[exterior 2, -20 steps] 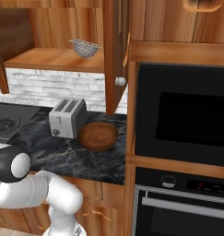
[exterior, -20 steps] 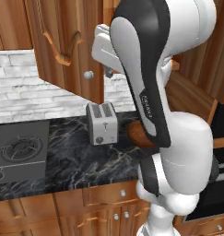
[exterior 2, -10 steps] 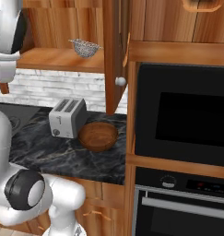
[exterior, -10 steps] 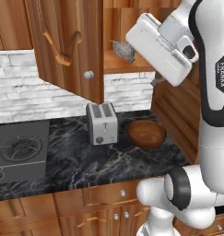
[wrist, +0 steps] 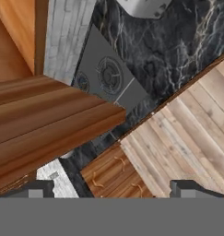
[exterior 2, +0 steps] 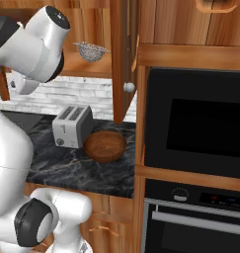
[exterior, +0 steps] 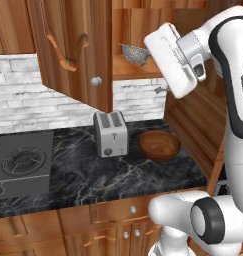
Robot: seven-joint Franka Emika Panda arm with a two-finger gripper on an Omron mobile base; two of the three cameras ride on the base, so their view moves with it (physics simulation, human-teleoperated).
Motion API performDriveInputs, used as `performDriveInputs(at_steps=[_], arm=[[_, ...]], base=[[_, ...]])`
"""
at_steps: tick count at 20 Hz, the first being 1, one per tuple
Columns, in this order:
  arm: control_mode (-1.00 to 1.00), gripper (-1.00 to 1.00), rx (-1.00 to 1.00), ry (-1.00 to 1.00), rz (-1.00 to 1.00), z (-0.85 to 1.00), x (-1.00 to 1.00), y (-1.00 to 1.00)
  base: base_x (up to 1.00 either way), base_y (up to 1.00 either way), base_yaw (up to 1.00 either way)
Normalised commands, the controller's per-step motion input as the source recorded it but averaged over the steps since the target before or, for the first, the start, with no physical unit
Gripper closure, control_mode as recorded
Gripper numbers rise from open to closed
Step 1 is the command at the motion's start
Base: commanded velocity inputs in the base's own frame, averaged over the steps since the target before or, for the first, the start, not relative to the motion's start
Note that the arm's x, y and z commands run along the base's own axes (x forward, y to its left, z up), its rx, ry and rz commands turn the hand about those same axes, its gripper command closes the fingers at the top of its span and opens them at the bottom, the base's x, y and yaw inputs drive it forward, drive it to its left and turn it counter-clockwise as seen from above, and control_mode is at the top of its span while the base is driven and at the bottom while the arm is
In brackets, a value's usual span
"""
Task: Open the cabinet and setup a tea strainer by placing it in the bowl upright.
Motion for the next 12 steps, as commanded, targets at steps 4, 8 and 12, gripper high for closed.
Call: performDriveInputs(at_steps=[4,8,12], arm=[[-1.00,-1.00,0.16,-0.03,0.09,0.00,0.68,0.00],[-1.00,-1.00,0.08,-0.10,0.06,-0.11,0.70,0.04],[-1.00,-1.00,0.06,-0.10,0.08,-0.29,0.52,0.19]], base=[[0.00,0.00,0.00],[0.00,0.00,0.00],[0.00,0.00,0.00]])
